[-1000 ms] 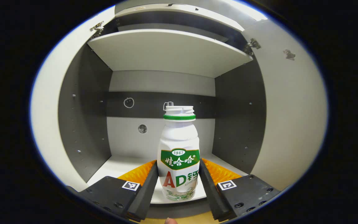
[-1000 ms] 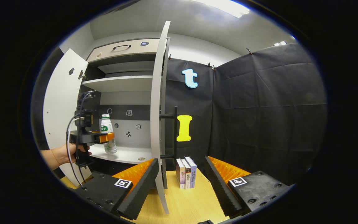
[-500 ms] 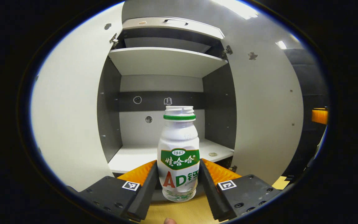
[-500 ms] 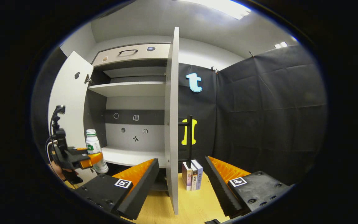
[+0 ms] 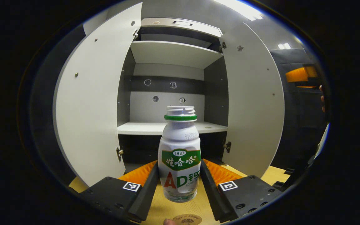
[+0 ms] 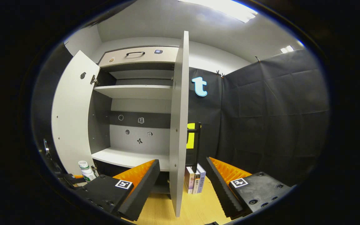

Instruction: Grasp the bottle in the cabinet with the left hand and place it on the coaster, then close the right door with the right hand and the left door with the left hand.

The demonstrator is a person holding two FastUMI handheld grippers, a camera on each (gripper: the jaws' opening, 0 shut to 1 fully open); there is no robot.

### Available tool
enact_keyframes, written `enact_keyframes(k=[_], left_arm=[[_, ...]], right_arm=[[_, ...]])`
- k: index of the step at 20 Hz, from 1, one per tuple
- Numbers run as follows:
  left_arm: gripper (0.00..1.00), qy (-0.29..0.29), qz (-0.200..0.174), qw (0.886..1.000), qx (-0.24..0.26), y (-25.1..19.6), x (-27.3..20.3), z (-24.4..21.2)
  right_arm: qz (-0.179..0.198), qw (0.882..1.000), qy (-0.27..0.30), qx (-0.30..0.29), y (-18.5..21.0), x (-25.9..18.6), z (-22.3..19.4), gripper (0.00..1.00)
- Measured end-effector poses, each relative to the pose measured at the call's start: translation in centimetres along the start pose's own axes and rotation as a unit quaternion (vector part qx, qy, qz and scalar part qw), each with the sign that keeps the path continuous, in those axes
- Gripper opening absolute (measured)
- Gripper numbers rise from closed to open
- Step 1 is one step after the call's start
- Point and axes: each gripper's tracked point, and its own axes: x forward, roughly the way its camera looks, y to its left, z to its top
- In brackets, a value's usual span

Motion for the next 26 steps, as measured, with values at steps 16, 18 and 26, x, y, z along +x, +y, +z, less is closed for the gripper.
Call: enact_keyframes(k=[16,18,26], left_arm=[[0.77,0.051,-0.003,0.999,0.002,-2.5,-2.1,-17.0],[0.76,0.055,-0.006,0.998,0.006,-2.5,-1.9,-17.9],[0.78,0.074,-0.007,0.997,-0.019,-2.9,-2.6,-19.7]], right_arm=[[0.004,1.0,0.02,0.008,-3.8,1.3,-2.0,0.98],[0.003,1.0,0.028,0.013,-4.2,1.4,-2.3,0.98],[-0.004,0.999,0.039,-0.001,-4.5,1.6,-3.1,0.98]])
